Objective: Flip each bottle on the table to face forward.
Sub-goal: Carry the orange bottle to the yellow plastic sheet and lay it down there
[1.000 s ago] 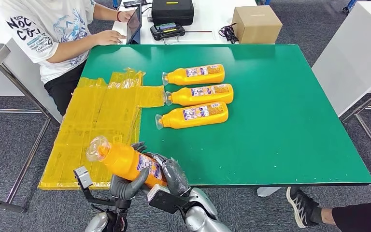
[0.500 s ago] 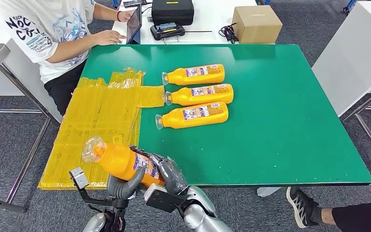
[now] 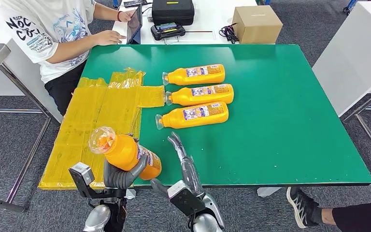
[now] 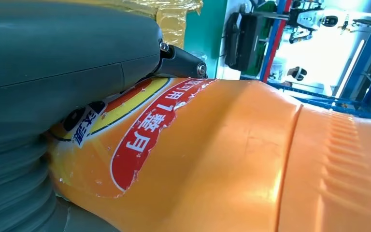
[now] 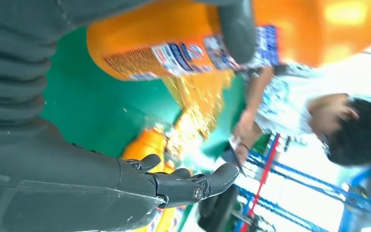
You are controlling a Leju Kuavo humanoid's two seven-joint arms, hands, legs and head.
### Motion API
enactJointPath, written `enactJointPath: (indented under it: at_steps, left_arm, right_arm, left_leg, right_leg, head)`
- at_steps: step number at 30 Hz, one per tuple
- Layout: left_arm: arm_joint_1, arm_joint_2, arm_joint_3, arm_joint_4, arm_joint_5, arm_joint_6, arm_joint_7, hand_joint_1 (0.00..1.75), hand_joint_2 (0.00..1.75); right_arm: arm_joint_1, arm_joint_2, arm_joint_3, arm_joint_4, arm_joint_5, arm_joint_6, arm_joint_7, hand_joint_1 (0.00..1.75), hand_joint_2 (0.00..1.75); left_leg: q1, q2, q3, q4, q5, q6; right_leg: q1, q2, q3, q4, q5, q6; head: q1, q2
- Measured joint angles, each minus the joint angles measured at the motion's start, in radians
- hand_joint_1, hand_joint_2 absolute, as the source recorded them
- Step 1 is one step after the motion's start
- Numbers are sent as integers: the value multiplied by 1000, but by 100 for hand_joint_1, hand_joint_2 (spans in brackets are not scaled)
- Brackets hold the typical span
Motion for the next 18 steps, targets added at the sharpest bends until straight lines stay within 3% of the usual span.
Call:
enactJointPath:
  at_steps: [12,15,18]
  left_arm:
    - [-21,0,9,4,-15,40,-5,175,175]
    - [-42,1,16,9,-128,155,-56,175,175]
    - [-92,14,26,14,-412,377,-105,175,175]
  right_arm:
    - [41,-11,-11,-126,-17,-17,-24,0,0]
    - [45,-12,-9,-144,-23,-17,-41,0,0]
    - [45,-15,0,-182,-55,-4,-57,0,0]
  left_leg:
    - [0,0,0,0,0,0]
    - [0,0,0,0,0,0]
    - [0,0,0,0,1,0]
  right_leg:
    - [0,0,0,0,0,0]
    - [0,0,0,0,0,0]
    - [0,0,0,0,0,0]
  head:
    - [0,0]
    - [0,0]
    - [0,0]
